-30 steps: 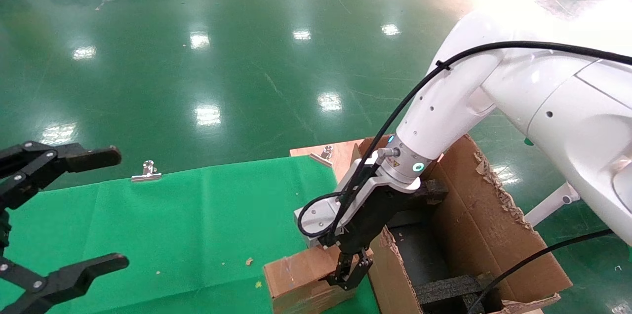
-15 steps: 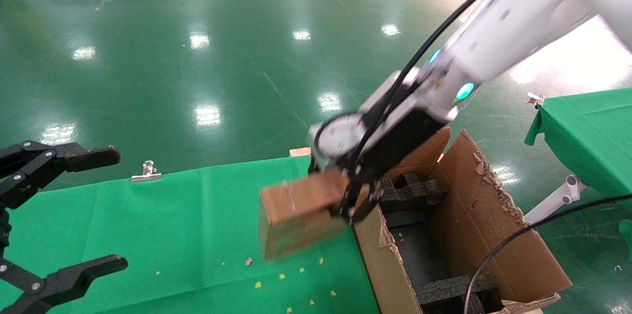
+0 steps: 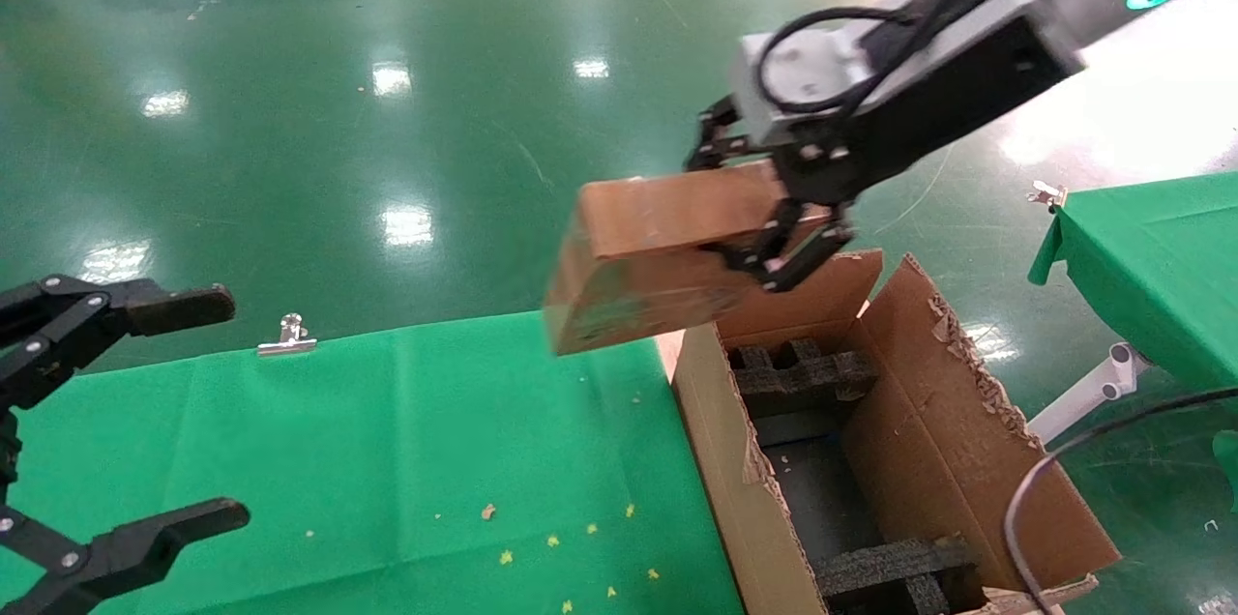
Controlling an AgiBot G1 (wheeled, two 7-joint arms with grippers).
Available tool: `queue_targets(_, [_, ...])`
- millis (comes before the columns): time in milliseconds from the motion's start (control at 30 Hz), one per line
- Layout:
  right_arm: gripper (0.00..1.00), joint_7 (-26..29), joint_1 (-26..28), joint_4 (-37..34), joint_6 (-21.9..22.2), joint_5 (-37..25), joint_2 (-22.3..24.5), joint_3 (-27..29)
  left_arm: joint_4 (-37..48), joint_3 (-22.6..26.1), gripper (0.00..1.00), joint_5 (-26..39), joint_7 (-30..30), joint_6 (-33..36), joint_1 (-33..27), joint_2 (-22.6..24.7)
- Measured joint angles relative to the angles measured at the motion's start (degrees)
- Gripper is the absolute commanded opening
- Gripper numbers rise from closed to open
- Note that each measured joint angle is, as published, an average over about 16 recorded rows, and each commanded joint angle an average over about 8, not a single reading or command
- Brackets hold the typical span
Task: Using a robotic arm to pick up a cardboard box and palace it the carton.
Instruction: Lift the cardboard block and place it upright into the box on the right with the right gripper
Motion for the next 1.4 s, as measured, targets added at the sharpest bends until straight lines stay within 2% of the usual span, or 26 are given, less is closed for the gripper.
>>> queue_targets(467, [0.0, -2.6, 7.3, -4.1, 0.1, -0.8, 10.5, -12.5, 0.0, 0.0, 1.0, 0.0, 0.0, 0.0, 0.0, 0.0])
queue_targets(833, [0.0, -3.6, 6.6, -7.2, 0.3, 1.0, 16.6, -20.2, 0.0, 0.0, 1.0, 0.0, 0.0, 0.0, 0.0, 0.0])
queue_targets(1133, [0.0, 3.5, 1.6, -10.1, 1.1, 5.7, 18.3, -24.8, 0.0, 0.0, 1.0, 0.0, 0.0, 0.0, 0.0, 0.0])
queue_targets(1400, [0.0, 13.8, -4.0, -13.0, 5.5, 10.0, 19.7, -26.3, 0.0, 0.0, 1.0, 0.0, 0.0, 0.0, 0.0, 0.0])
